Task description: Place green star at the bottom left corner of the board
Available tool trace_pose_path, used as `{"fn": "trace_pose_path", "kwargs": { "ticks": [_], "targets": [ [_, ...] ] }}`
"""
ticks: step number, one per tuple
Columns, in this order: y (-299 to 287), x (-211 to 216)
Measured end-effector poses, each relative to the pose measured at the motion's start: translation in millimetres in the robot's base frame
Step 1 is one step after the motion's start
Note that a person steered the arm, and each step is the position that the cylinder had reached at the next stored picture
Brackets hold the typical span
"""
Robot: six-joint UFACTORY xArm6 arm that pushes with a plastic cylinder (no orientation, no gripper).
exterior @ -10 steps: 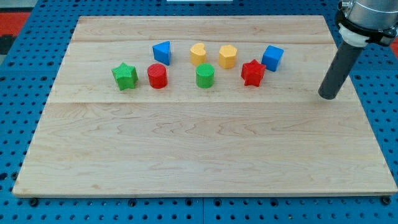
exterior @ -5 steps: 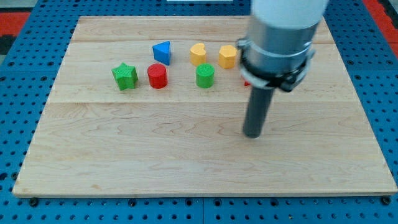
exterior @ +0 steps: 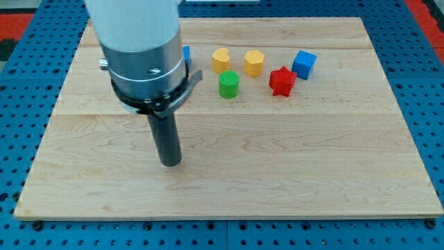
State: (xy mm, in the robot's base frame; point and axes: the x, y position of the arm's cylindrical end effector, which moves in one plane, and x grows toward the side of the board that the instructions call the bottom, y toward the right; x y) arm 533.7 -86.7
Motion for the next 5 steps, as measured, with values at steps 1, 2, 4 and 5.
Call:
{"fn": "trace_pose_path", "kwargs": {
  "ticks": [1,2,4,5],
  "targets": [
    [-30,0],
    [-92,-4],
    [-122,-74],
    [-158,-132]
  ]
}}
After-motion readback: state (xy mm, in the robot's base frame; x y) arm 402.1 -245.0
